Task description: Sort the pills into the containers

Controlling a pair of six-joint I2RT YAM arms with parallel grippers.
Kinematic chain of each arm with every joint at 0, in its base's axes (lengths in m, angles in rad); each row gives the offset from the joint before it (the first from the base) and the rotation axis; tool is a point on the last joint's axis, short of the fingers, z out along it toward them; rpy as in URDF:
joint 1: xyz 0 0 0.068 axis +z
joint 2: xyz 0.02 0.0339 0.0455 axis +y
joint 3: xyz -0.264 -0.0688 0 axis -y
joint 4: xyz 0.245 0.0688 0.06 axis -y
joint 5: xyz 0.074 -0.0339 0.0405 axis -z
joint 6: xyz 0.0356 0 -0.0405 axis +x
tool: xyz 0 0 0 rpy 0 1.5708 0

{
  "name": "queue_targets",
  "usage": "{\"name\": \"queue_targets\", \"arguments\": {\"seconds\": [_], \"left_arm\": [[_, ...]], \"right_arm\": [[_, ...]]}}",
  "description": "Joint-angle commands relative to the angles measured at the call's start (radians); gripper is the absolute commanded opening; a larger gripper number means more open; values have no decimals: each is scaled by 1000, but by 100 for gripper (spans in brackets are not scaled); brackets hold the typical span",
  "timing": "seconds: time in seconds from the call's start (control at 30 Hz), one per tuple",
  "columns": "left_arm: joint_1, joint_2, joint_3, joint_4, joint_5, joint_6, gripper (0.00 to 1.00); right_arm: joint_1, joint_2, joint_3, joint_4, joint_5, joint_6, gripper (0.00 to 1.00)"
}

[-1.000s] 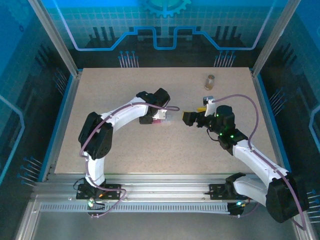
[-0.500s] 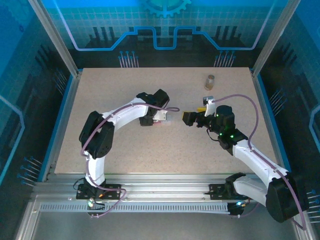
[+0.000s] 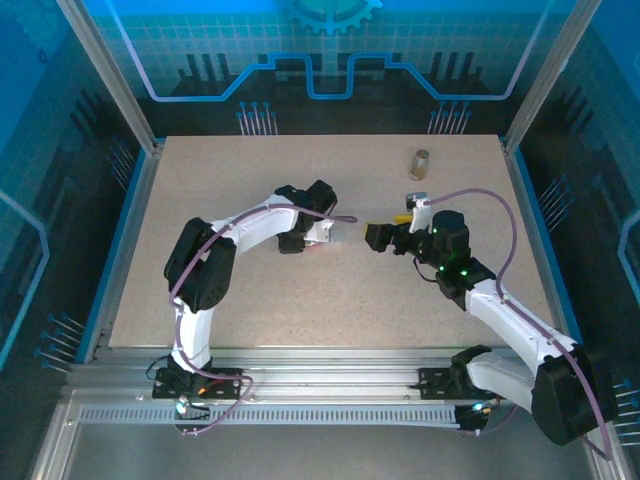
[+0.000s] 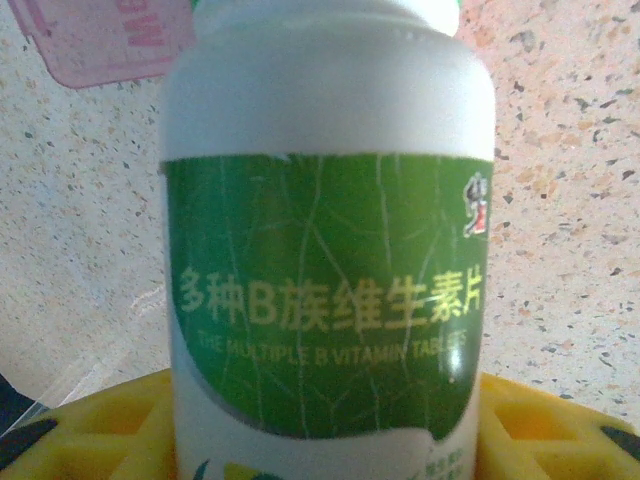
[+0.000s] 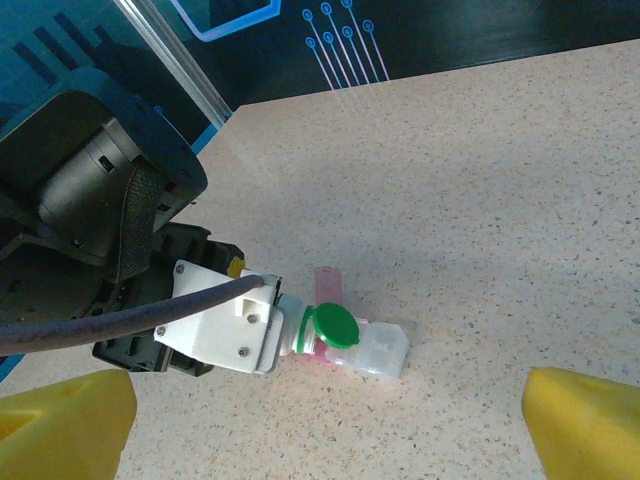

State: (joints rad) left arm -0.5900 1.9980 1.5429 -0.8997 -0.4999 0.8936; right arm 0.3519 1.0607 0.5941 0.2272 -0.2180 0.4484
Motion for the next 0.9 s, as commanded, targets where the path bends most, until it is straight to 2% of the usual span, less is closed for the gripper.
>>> {"name": "queue_targets", "arguments": {"seconds": [0.0, 0.13, 0.27, 0.57, 0.87], "left_arm": [[8, -71, 10, -9, 12, 17, 0], [6, -107, -21, 25, -11, 47, 0], [7, -126, -35, 46, 16, 38, 0], [7, -41, -81, 41, 55, 35, 0], [5, 4, -39, 17, -54, 79, 0]], "right_arm": [[-9, -5, -11, 31, 0, -1, 100], [-8, 2, -11, 34, -3, 1, 100], [-7, 8, -10, 35, -1, 0, 100], [-2, 20, -7, 29, 0, -3, 100], [-3, 15, -7, 27, 0, -5, 100]]}}
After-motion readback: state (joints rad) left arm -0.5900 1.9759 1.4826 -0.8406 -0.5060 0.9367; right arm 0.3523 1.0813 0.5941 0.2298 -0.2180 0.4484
